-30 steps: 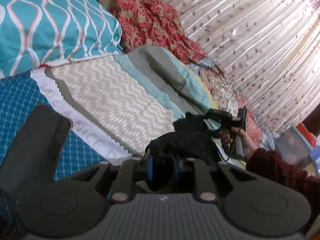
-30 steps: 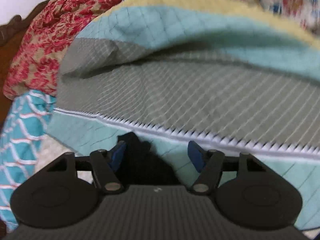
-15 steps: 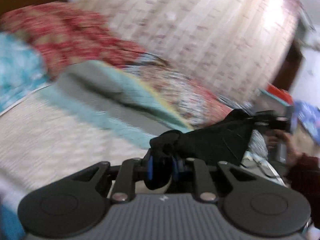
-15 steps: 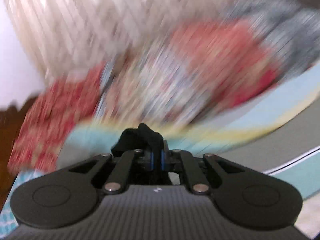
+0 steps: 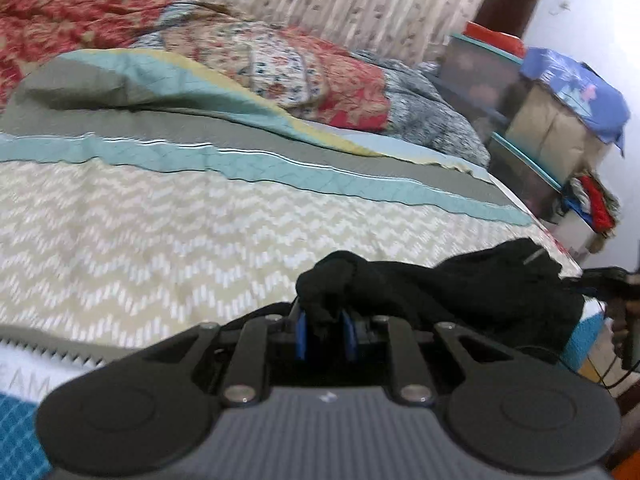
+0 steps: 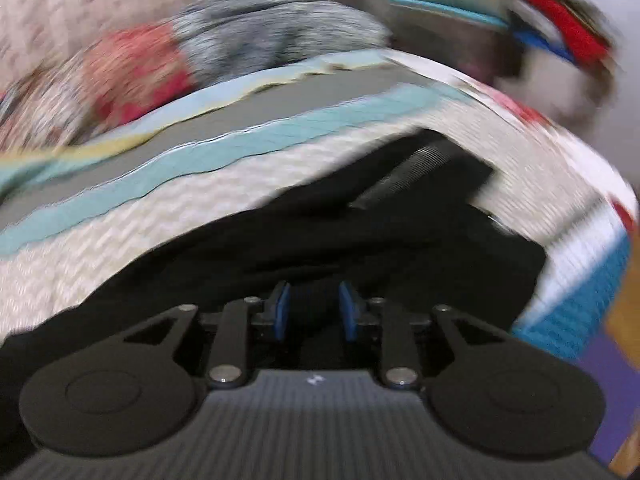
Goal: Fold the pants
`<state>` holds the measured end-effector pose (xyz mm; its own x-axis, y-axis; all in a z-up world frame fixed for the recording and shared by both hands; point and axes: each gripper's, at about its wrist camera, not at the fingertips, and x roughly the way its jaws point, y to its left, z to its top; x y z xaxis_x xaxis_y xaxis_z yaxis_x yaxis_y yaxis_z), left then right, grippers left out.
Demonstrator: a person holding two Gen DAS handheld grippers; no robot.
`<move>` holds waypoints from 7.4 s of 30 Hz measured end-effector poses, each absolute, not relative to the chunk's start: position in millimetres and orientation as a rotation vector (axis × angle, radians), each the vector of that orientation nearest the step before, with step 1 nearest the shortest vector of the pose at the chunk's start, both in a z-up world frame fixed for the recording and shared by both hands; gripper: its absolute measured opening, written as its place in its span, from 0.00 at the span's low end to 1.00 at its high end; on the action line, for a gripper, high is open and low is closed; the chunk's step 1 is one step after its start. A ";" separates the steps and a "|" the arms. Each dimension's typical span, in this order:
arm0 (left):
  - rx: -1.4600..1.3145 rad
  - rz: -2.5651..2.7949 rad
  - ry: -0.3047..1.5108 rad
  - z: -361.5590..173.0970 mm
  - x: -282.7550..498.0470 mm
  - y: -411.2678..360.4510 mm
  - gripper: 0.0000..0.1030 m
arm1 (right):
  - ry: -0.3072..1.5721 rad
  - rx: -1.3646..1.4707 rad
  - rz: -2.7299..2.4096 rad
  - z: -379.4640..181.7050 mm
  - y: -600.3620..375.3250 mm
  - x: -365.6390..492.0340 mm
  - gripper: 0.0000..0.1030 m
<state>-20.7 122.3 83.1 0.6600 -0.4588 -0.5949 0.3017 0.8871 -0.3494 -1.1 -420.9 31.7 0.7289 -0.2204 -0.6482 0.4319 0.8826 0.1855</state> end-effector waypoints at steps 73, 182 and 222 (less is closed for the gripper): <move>-0.106 0.264 0.910 67.3 9.0 186.3 0.21 | 0.527 0.459 -0.488 10.2 -455.6 206.5 0.02; -0.643 0.321 0.633 60.9 -108.9 283.3 0.64 | 0.911 0.401 0.346 -15.6 -169.7 27.3 0.31; -0.969 -0.018 0.608 29.0 -123.6 319.3 0.10 | 0.739 0.208 0.902 69.2 37.1 38.2 0.08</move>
